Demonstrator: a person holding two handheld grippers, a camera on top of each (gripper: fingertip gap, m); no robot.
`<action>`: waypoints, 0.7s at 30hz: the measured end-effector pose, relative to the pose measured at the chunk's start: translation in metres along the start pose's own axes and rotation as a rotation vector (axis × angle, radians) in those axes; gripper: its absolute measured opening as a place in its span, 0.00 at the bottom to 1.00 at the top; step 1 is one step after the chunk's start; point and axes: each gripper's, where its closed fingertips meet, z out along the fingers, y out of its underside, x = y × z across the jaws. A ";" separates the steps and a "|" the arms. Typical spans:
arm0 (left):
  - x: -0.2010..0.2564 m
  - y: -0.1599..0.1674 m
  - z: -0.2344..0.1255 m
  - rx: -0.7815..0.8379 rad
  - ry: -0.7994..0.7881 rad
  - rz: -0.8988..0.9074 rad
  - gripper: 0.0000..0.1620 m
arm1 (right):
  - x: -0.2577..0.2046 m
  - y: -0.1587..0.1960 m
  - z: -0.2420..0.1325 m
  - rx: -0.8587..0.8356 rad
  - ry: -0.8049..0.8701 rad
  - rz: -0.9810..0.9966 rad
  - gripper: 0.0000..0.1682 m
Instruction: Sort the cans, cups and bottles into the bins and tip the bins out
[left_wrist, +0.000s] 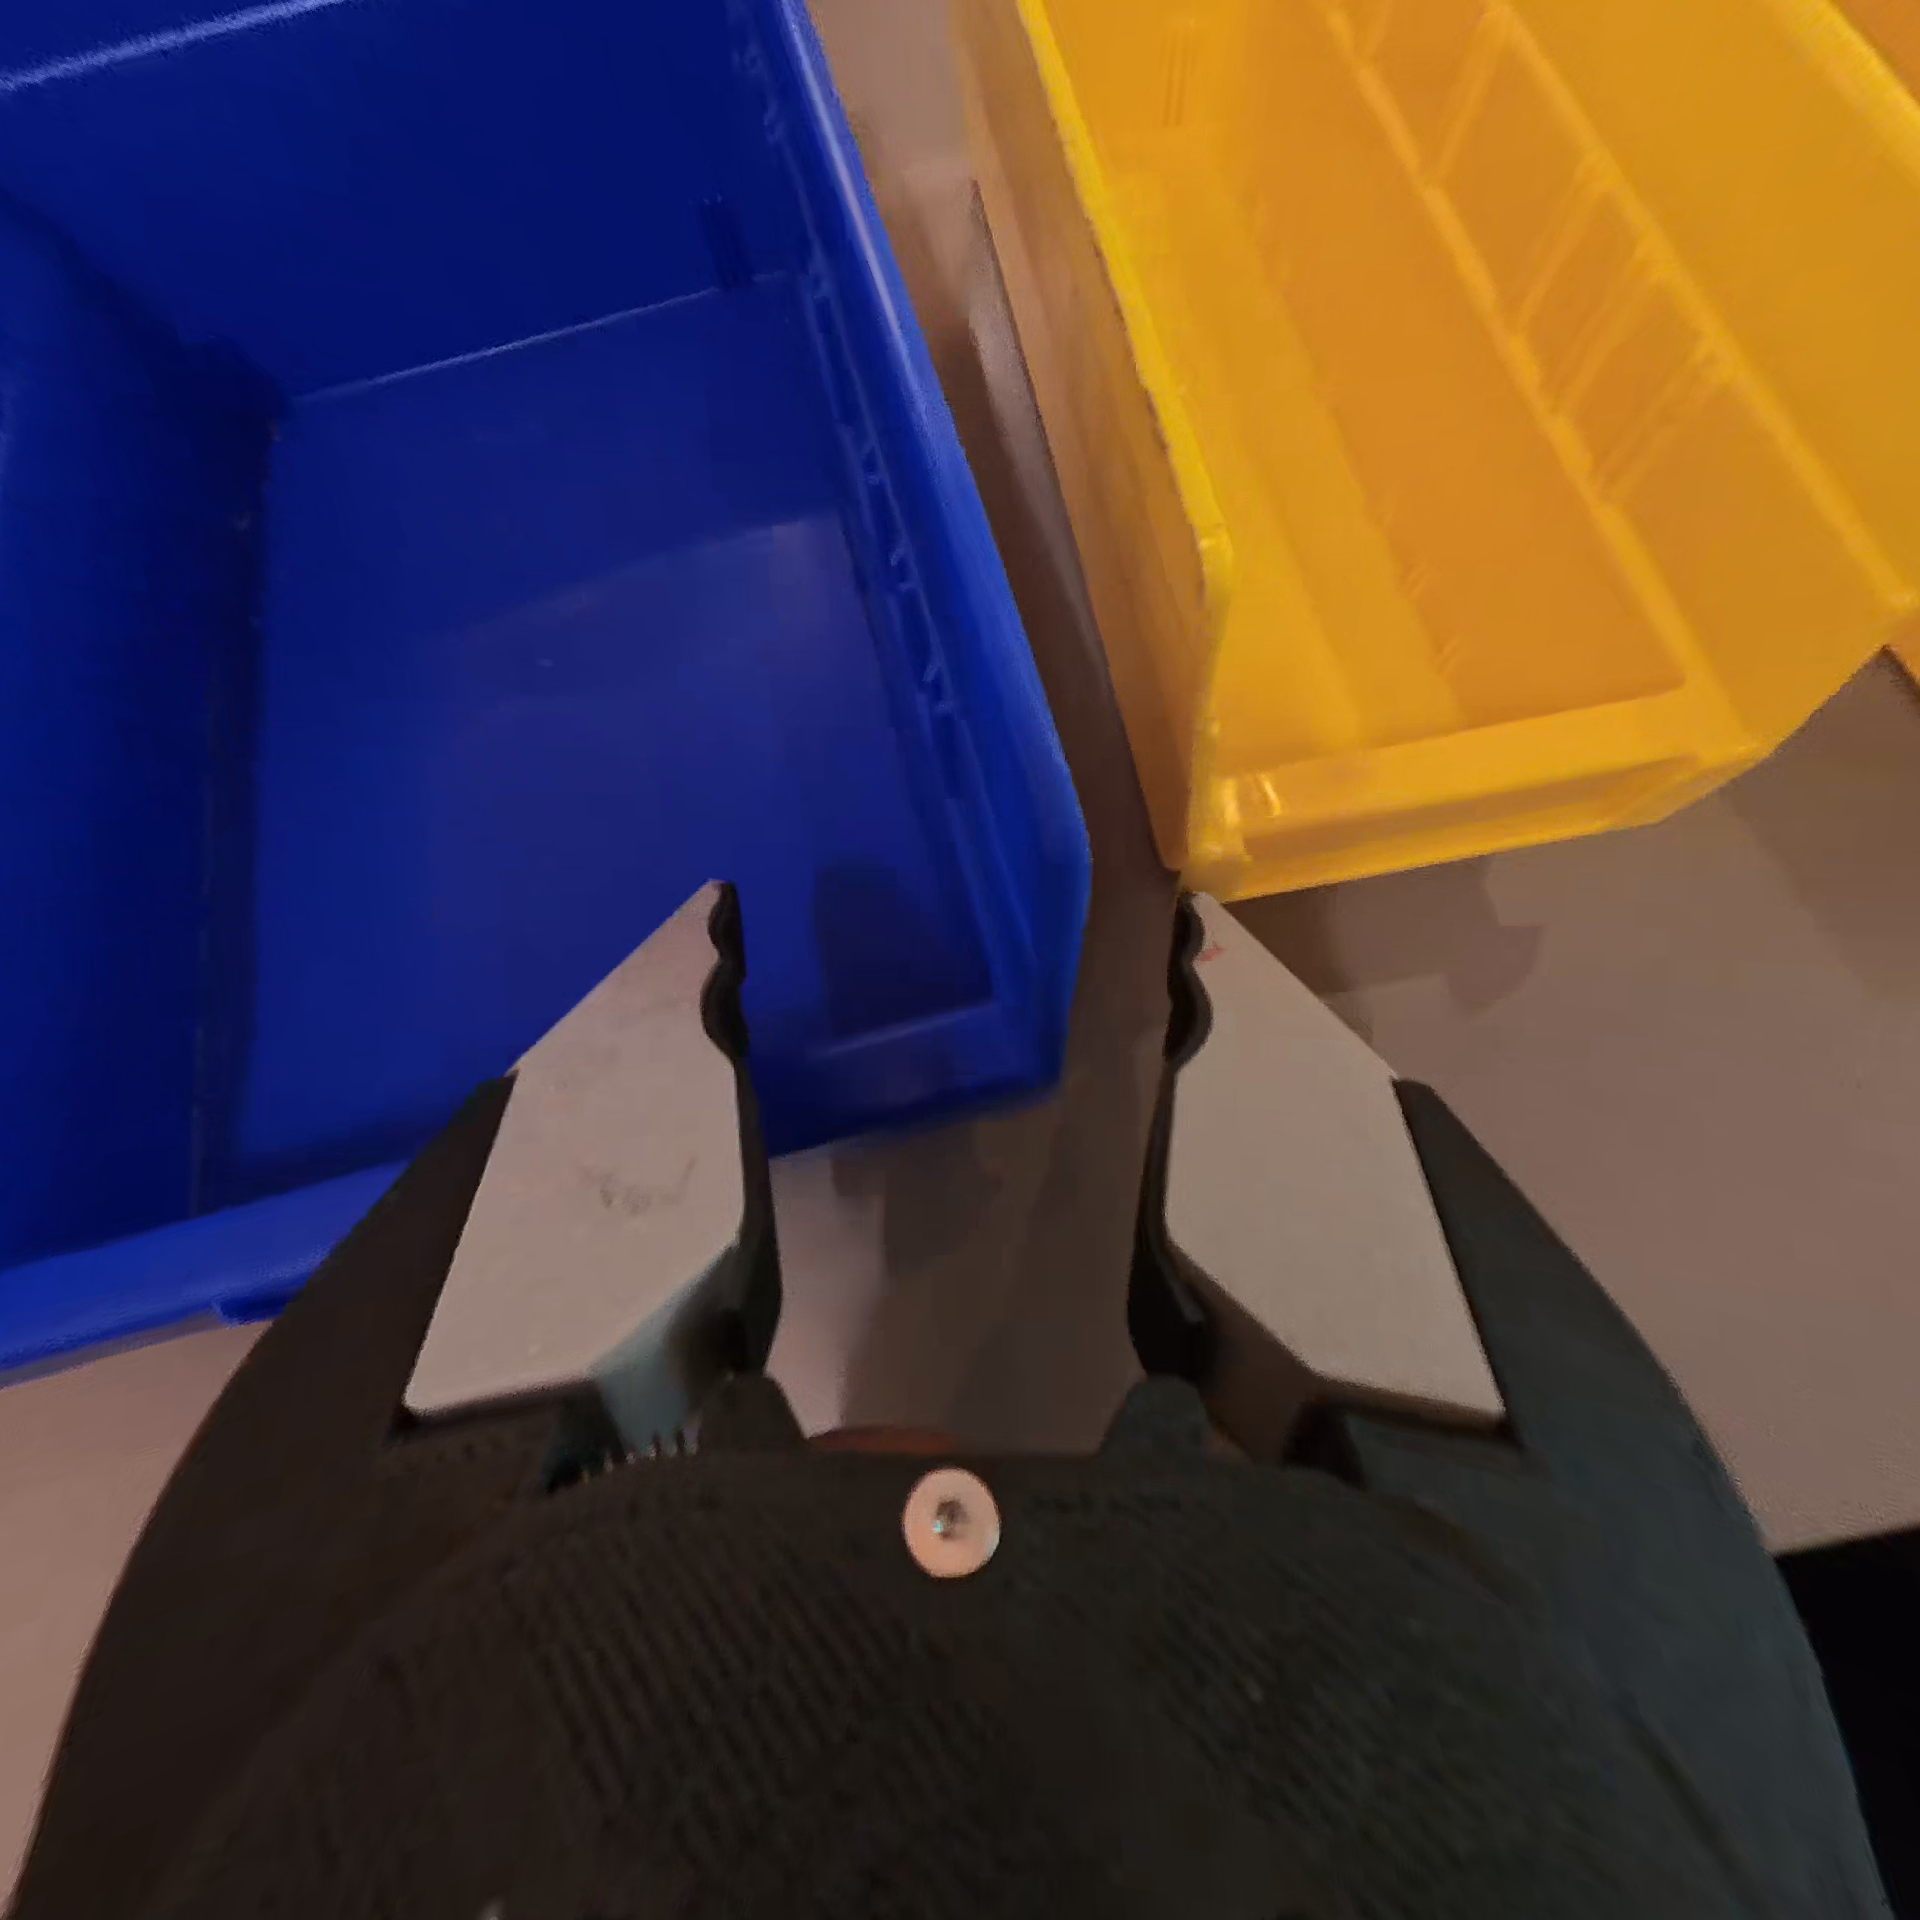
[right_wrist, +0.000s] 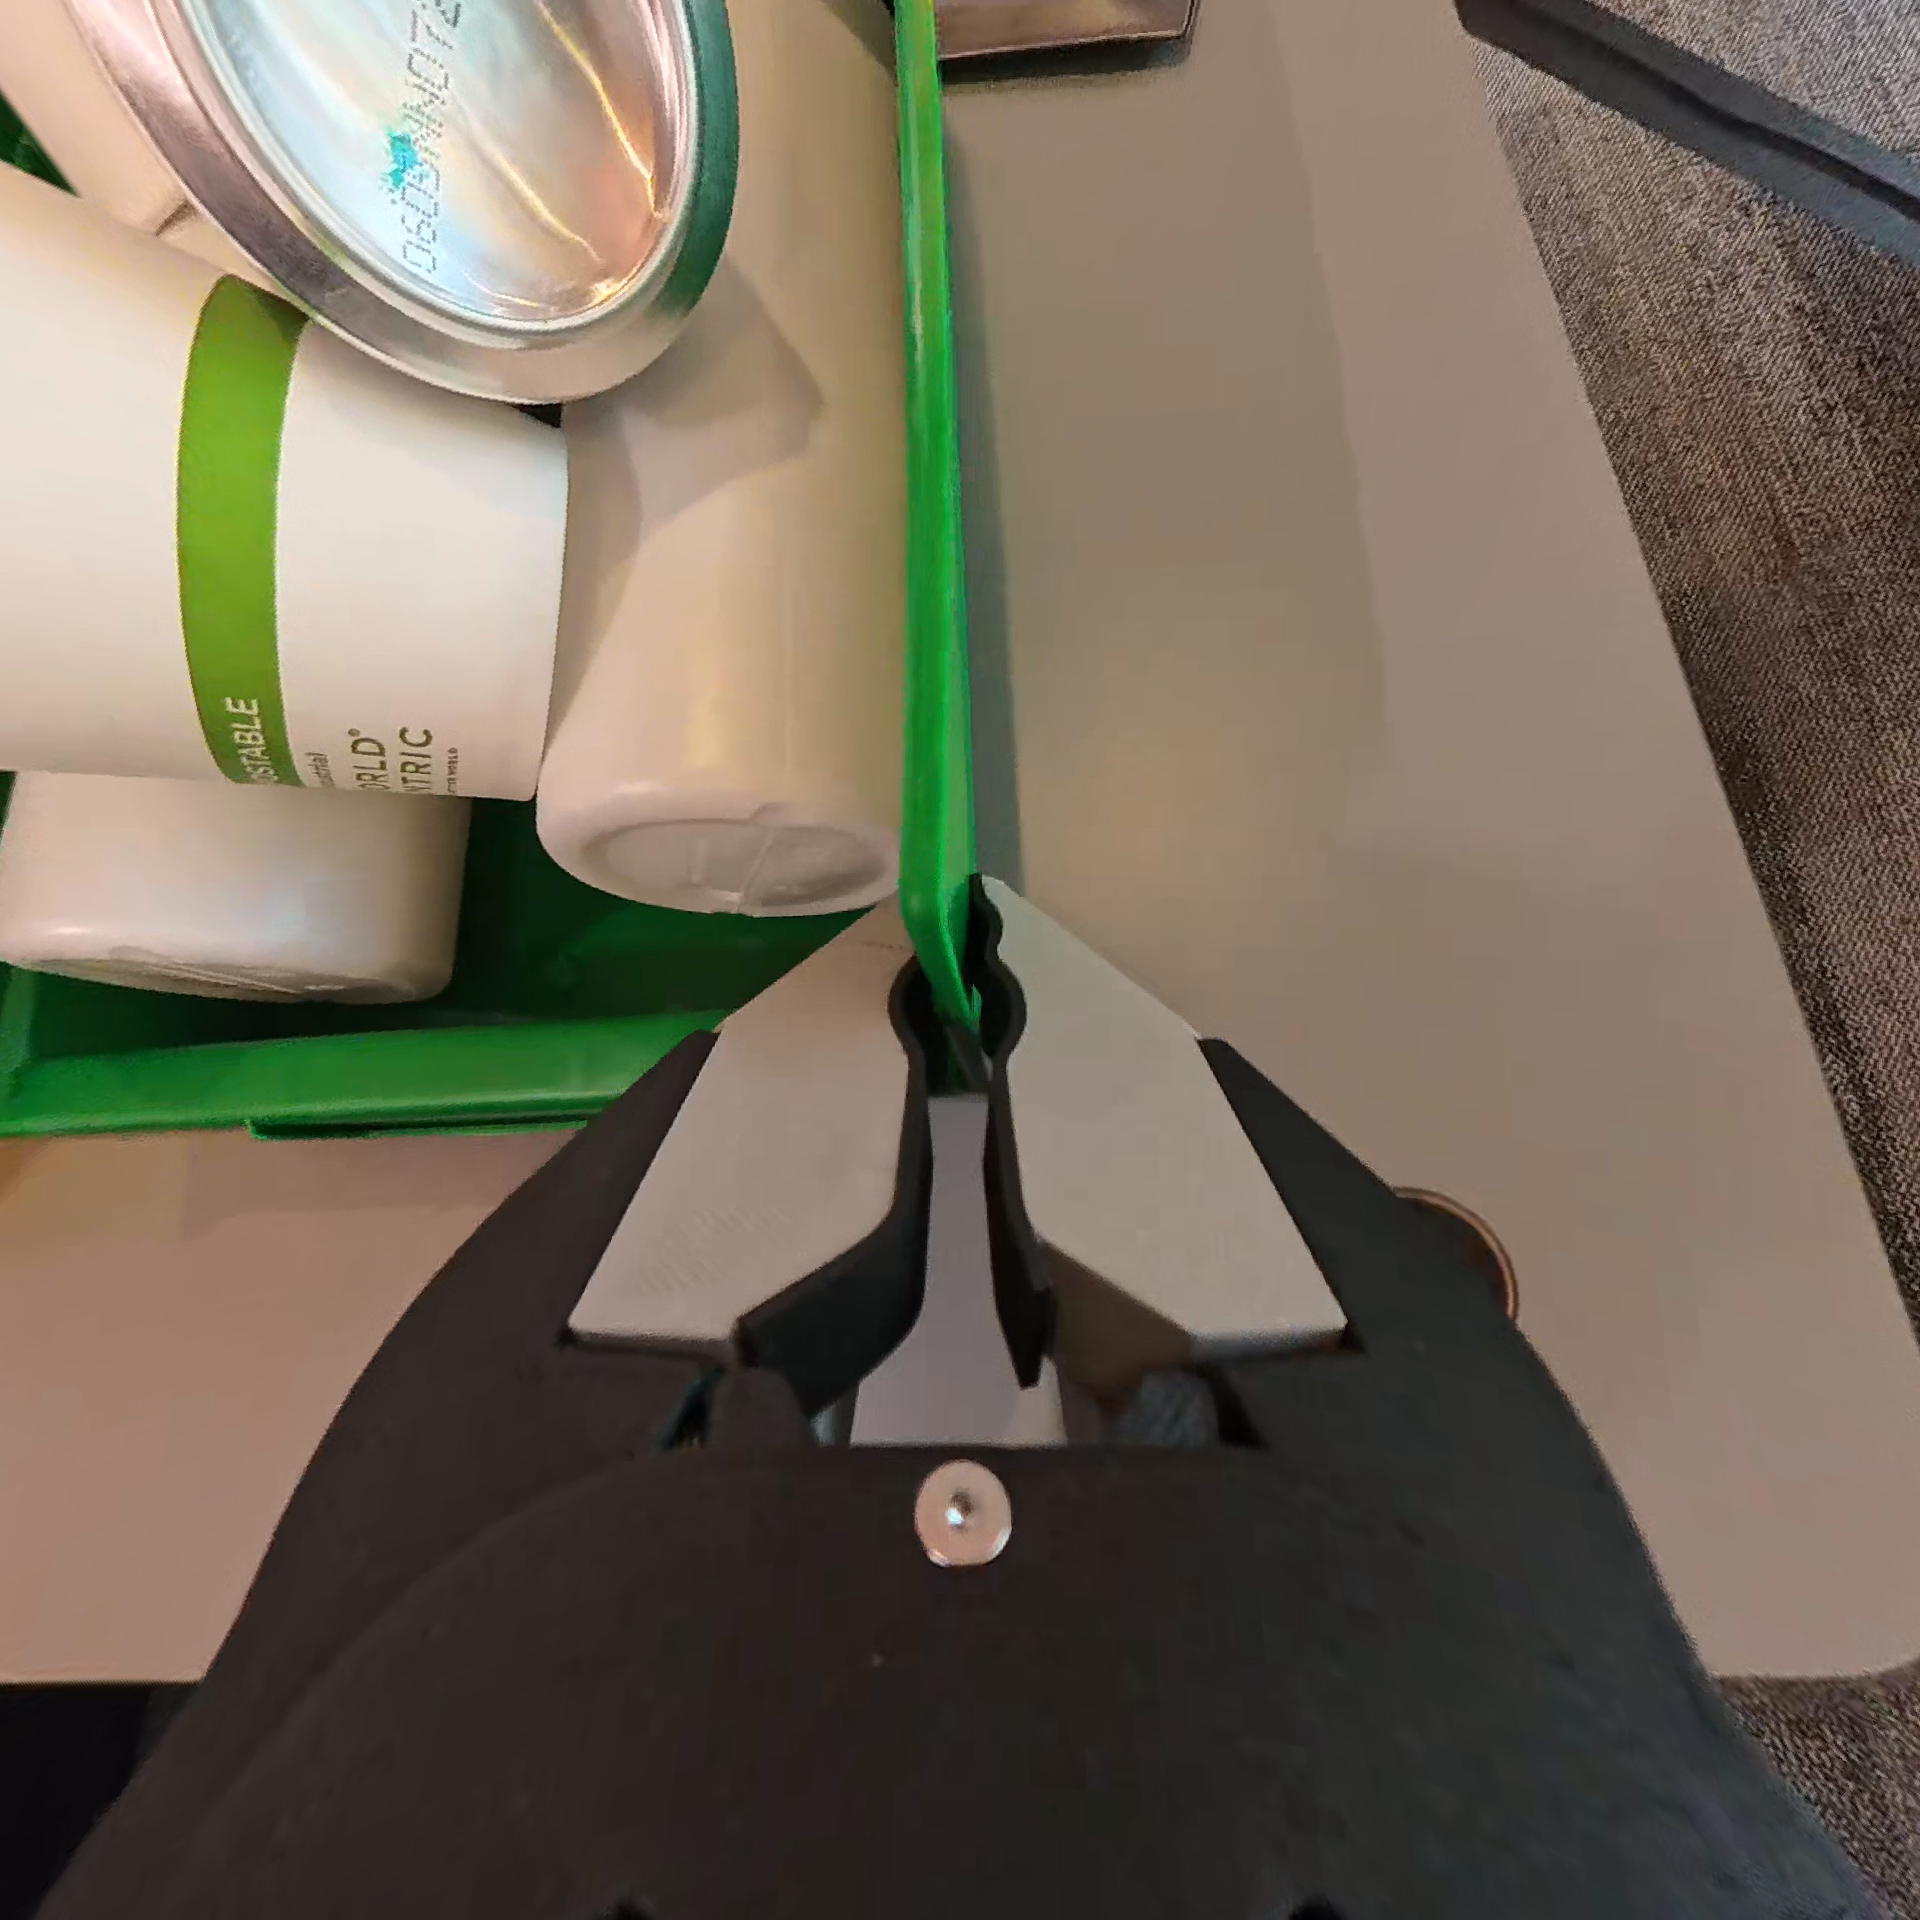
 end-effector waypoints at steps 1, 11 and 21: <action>-0.002 -0.001 0.001 -0.005 -0.015 0.013 0.49 | -0.001 0.003 -0.003 0.004 0.001 -0.004 0.01; -0.022 0.010 0.000 -0.057 -0.047 0.099 0.45 | 0.001 0.036 -0.037 0.014 0.002 -0.067 0.01; -0.026 0.011 0.009 -0.141 -0.122 0.271 0.40 | -0.007 0.022 -0.028 0.023 -0.038 -0.041 0.11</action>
